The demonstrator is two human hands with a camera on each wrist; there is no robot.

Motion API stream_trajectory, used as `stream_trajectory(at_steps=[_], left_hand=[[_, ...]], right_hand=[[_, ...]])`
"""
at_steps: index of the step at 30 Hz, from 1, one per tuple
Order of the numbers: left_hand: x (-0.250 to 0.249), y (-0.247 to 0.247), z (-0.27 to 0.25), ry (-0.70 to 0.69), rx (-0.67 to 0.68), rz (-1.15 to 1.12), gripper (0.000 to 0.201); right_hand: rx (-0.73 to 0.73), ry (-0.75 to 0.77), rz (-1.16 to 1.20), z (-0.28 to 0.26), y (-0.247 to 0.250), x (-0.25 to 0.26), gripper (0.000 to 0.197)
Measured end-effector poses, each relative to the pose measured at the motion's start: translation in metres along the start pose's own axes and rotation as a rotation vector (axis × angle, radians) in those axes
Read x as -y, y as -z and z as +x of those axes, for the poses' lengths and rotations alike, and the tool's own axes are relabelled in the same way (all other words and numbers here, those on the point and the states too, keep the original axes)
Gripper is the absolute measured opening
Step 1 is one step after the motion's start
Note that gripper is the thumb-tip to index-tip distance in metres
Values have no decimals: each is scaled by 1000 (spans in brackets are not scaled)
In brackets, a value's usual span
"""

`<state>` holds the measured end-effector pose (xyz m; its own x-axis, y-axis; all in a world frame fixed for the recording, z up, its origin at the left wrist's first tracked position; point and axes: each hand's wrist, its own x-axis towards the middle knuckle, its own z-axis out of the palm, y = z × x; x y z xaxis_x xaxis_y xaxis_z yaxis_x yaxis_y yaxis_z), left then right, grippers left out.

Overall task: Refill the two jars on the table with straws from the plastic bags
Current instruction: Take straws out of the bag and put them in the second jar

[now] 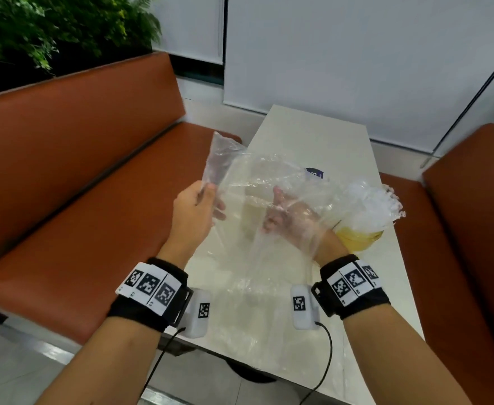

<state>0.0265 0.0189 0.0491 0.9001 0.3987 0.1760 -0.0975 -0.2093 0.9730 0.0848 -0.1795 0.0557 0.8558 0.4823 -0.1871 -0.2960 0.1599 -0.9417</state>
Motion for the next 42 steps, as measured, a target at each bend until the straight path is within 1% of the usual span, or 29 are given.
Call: stream_trajectory(at_steps=[2, 3, 4, 5, 7, 8, 10, 11, 12, 13, 15, 16, 17, 19, 20, 22, 23, 24, 25, 26, 27, 29, 31, 34, 37, 39, 42], left_hand=[[0, 5, 1, 34, -25, -54, 29], [-1, 5, 0, 50, -18, -78, 28], [-3, 4, -2, 58, 3, -94, 27], [-6, 2, -4, 62, 33, -103, 26], [-10, -5, -7, 51, 91, -107, 24], [-10, -9, -8, 37, 107, -103, 23], [-11, -15, -8, 0, 107, -63, 20], [-11, -17, -8, -17, 106, -39, 17], [-10, -19, -8, -30, 109, -24, 14], [-11, -19, -8, -39, 117, -14, 13], [-12, -22, -10, -34, 124, 0, 17], [-12, -23, -10, -21, 111, -10, 18], [-13, -24, -10, 5, 84, -27, 17], [-15, -24, -10, 78, -3, -72, 18], [-14, -22, -10, 109, -42, -102, 19], [-13, -18, -10, 141, -107, -128, 21], [-12, -16, -10, 152, -142, -123, 22], [-9, -13, -9, 169, -185, -122, 21], [-8, -10, -8, 190, -234, -131, 20], [-6, -6, -7, 219, -289, -144, 18], [-4, -2, -6, 247, -339, -148, 17], [0, 5, -6, 280, -397, -130, 18], [8, 10, -5, 285, -429, -65, 17], [18, 18, -8, 279, -435, 70, 16], [22, 27, -17, 240, -413, 115, 18], [31, 35, -21, 220, -393, 73, 18], [42, 45, -25, 213, -371, 18, 19]], right_hand=[[-2, 52, 196, -1, 7, 4, 21], [-7, 60, 244, -1, 7, 6, 18], [23, 37, 237, -2, 6, 8, 18], [30, 18, 185, 1, 2, 8, 18], [30, -1, -10, 3, -8, 5, 12], [47, -3, -69, 3, -10, 4, 16], [95, 47, -96, 1, -11, 1, 13], [107, 77, -133, 0, -8, -1, 14], [106, 83, -226, -3, -8, -3, 18], [73, 83, -330, -2, -7, -7, 20], [10, 43, -366, -1, -11, -11, 17], [7, 49, -327, -3, -12, -14, 14], [-15, 70, -289, -2, -14, -16, 16], [-80, 30, -245, 1, -18, -15, 26], [-82, 24, -225, -3, -18, -13, 23], [-80, 81, -178, -6, -14, -9, 19], [-88, 91, -100, -6, -12, -6, 23], [-96, 75, 36, -7, -10, -1, 27], [-108, 76, 193, -7, -7, 1, 29], [-149, 90, 278, -6, -5, 4, 29], [-195, 116, 336, -5, 0, 4, 25], [-279, 222, 411, -7, 3, 12, 18], [-370, 336, 449, -8, 2, 26, 24], [-459, 489, 336, -18, -2, 64, 37], [-492, 624, 204, -24, -5, 107, 41], [-507, 716, 175, -23, -11, 136, 44], [-475, 809, 133, -7, -18, 165, 44]])
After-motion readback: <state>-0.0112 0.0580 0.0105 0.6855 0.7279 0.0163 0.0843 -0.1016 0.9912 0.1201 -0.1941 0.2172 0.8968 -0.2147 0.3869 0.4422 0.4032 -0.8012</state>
